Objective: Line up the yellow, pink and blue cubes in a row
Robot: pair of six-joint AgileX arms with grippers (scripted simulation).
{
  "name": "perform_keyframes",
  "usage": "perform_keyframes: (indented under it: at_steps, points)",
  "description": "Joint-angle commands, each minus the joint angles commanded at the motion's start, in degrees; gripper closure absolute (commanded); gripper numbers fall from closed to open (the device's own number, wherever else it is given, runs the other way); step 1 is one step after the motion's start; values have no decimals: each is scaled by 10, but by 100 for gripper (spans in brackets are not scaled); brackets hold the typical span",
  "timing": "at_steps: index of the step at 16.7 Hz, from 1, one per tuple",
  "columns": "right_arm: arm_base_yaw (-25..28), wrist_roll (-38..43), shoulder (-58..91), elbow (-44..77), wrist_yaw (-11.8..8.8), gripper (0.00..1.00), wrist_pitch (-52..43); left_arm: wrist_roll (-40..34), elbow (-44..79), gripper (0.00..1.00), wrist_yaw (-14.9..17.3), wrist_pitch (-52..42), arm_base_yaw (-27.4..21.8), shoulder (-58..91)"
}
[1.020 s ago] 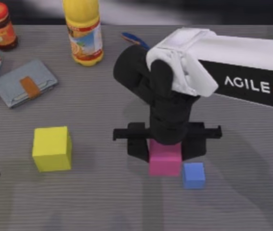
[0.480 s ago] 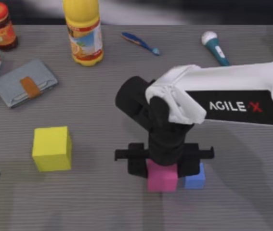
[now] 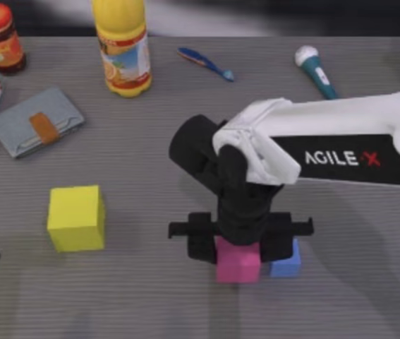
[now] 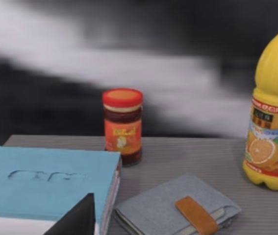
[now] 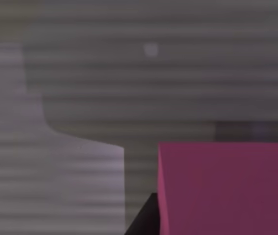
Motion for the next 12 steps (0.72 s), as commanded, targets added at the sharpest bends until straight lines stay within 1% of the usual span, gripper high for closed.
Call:
perform_keyframes:
  at_steps: [9, 10, 12]
  points:
    - [0, 0, 0, 0, 0, 2, 0, 0, 0, 0, 0, 0, 0, 0]
    - [0, 0, 0, 0, 0, 0, 0, 0, 0, 0, 0, 0, 0, 0]
    - [0, 0, 0, 0, 0, 0, 0, 0, 0, 0, 0, 0, 0, 0]
